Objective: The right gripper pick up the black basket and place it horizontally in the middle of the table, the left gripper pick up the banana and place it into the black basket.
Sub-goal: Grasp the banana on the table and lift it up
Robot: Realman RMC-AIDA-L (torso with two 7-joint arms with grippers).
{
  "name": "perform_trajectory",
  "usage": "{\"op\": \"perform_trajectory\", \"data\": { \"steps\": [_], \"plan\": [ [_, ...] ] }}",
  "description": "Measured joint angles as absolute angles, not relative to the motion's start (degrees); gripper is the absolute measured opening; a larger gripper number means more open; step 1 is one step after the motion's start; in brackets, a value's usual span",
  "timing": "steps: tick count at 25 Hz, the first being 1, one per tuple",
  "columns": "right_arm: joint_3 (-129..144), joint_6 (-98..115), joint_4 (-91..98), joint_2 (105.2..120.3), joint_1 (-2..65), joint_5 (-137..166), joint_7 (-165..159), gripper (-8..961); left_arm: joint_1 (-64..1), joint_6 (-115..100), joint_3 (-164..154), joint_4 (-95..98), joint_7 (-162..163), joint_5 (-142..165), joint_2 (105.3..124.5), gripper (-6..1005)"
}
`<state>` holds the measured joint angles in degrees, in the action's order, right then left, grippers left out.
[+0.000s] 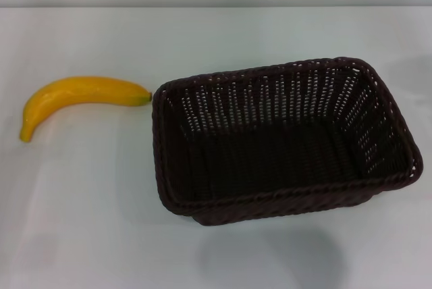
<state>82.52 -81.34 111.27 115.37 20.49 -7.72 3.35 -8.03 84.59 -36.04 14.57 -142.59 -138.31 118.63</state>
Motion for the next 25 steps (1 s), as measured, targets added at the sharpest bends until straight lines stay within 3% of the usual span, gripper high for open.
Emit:
{"op": "perform_trajectory", "data": {
  "steps": [7,15,21,25],
  "plan": [
    [81.8,-54.3,106.2,114.93,10.2,-13.2,12.6,326,-4.7,82.1,-35.8,23.2,-125.6,-130.9,116.89,818],
    [78.3,-39.4,95.8,114.79,8.7,-23.5,24.6,364,-2.9,79.0,-35.7,30.8,-112.5,-124.0,114.99,816],
    [77.7,-28.6,90.7,114.78,8.2,-27.3,30.5,479,-3.2,74.4,-35.7,39.5,-99.1,-112.8,113.90,814],
    [79.4,-20.4,88.2,114.78,7.0,-29.4,33.4,671,-4.1,70.0,-35.7,48.4,-86.1,-100.5,113.27,813]
  ]
}}
